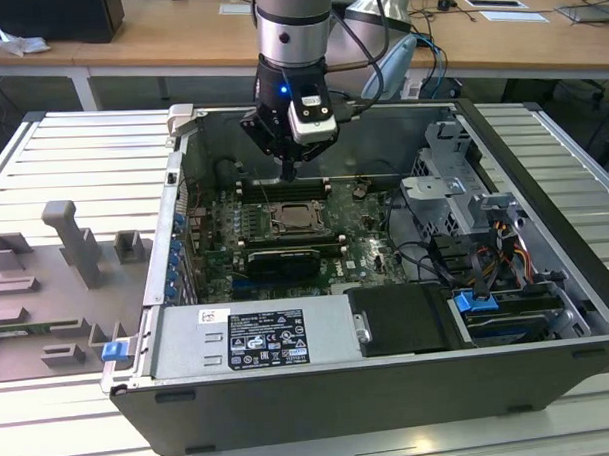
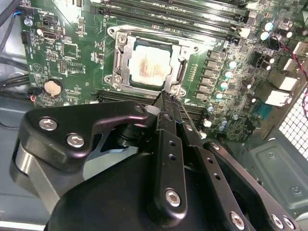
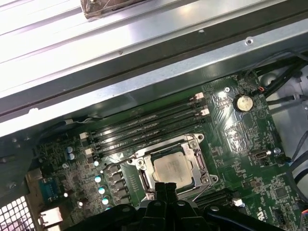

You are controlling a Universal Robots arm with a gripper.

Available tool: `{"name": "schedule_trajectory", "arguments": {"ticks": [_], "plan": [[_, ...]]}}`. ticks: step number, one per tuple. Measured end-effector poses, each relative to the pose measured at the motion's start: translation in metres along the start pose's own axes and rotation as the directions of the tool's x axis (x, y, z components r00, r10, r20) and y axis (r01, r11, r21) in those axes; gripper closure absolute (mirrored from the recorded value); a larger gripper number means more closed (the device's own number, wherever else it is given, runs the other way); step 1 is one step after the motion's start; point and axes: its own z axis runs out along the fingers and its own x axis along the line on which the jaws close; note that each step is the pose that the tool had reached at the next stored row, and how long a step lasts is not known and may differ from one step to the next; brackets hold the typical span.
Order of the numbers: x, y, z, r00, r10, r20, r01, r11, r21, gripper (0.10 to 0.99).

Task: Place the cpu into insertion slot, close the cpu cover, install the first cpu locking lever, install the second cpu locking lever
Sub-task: 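Install the first cpu locking lever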

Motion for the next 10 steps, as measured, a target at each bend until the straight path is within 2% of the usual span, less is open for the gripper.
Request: {"name": "schedule_trajectory", "arguments": {"ticks": [10], "plan": [[0.0,0.0,0.0,0.997,-0.077,-0.0027,0.077,0.997,0.001,0.98]]}}
